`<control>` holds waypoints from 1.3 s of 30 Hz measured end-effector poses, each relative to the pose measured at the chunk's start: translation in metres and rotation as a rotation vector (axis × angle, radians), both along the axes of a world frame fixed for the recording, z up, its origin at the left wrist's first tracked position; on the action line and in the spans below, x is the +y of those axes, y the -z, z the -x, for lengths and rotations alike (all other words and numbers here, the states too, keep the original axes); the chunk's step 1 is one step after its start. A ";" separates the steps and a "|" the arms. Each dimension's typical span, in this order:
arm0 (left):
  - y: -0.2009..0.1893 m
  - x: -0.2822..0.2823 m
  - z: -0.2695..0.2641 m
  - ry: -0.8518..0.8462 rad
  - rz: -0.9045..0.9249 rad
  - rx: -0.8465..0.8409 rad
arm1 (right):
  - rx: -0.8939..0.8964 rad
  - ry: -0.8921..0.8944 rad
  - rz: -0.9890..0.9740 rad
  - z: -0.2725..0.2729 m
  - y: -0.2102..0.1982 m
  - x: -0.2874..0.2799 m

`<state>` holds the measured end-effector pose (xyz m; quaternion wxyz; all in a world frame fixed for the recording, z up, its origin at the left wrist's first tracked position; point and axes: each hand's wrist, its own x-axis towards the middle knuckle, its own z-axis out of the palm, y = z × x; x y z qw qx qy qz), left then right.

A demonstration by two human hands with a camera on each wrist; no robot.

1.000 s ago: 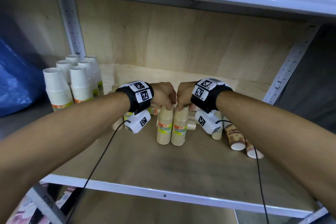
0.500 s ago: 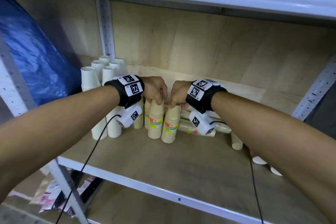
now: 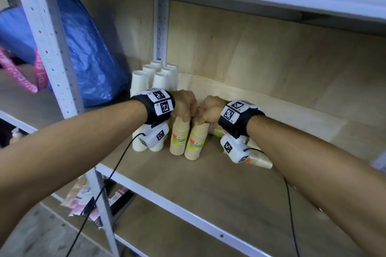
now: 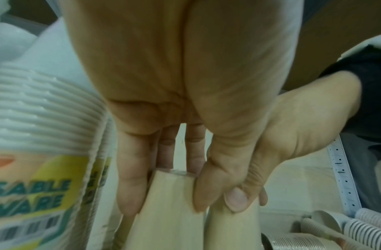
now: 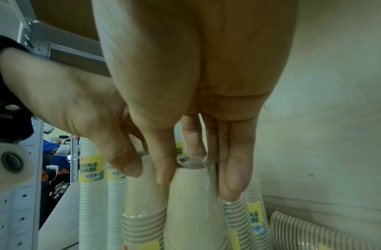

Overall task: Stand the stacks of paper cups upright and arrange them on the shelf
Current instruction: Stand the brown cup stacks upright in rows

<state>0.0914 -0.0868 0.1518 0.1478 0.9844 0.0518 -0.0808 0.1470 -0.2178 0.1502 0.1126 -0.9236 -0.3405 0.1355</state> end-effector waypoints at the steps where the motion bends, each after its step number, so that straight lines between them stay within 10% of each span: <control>1: 0.002 0.002 0.001 -0.003 -0.004 0.000 | 0.006 -0.007 0.001 0.000 0.001 0.002; 21: -0.010 0.004 0.001 -0.044 -0.026 -0.112 | 0.052 -0.003 -0.060 -0.007 -0.011 -0.006; 39: -0.011 -0.094 -0.057 0.199 0.068 -0.150 | -0.093 0.359 0.036 -0.045 -0.035 -0.139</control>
